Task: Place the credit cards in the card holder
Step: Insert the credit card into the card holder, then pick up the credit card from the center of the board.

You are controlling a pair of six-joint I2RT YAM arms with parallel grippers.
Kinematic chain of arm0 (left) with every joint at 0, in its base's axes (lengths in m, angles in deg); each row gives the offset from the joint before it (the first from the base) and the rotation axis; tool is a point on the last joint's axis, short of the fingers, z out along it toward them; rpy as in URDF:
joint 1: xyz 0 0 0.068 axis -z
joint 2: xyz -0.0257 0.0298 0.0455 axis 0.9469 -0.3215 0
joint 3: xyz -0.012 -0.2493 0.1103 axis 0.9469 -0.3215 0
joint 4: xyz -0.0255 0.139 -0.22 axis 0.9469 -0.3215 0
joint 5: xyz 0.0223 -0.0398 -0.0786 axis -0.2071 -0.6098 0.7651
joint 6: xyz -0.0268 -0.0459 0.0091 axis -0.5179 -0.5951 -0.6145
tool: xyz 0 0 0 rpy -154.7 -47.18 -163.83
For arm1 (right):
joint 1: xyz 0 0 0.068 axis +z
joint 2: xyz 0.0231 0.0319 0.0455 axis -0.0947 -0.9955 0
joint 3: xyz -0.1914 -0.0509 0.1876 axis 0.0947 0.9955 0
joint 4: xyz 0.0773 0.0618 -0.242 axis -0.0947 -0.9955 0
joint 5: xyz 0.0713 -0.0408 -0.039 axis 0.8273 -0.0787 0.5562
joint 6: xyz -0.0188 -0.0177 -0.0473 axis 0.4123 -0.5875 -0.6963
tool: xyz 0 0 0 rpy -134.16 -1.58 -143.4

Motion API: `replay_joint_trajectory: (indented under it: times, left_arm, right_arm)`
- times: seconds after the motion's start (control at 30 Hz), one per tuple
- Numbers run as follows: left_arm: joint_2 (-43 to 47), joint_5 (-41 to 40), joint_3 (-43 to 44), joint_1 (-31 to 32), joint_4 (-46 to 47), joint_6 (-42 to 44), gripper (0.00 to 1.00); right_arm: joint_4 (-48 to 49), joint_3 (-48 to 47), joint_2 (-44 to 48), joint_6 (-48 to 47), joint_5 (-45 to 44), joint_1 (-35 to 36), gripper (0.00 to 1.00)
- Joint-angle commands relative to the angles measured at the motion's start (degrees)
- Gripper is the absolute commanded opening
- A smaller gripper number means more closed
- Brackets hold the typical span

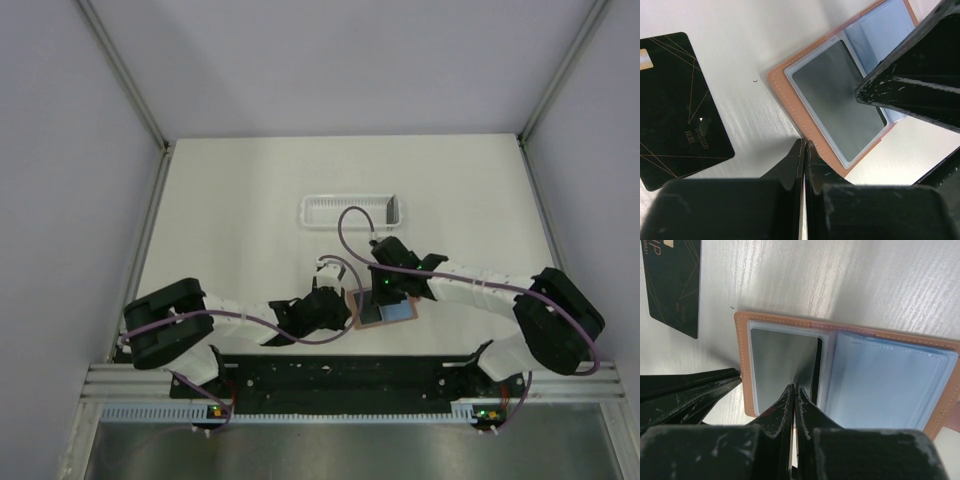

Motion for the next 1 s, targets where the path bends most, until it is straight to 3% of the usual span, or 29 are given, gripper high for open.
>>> replay_joint_trajectory:
  times: [0.0,0.1,0.27,0.47,0.67,0.8,0.97]
  left_arm:
    - [1.6,-0.8,-0.5,0.3,-6.2,0.9,0.0]
    - [6.1,-3.2,-0.6,0.0,-9.4,1.0,0.0]
    - [15.4,-6.6,-1.1,-3.6,-15.7,0.3,0.0]
    - [22.3,-8.6,-2.0,-9.6,-22.2,-0.4,0.0]
    - [22.3,-6.8,-4.2,-14.9,-22.4,-1.0,0.0]
    - [19.7,-6.6,-4.5,-15.7,-21.2,-1.5,0.0]
    - [17.9,-5.9,-4.8,-16.4,-17.8,-1.6,0.0]
  right_arm:
    - [-1.3,-0.6,5.6,-0.4,-2.8,0.6,0.0]
    - [-1.5,-0.8,8.8,-0.5,-5.1,0.6,0.01]
    - [-0.7,-3.2,8.4,-1.2,-4.1,0.7,0.22]
    - [2.1,-8.8,1.4,-2.1,-2.0,0.6,0.26]
    - [5.8,-15.5,-8.6,-2.9,1.5,0.8,0.23]
    - [7.0,-20.4,-14.9,-3.1,2.9,0.7,0.06]
    - [7.4,-25.6,-21.1,-3.7,2.3,0.8,0.0]
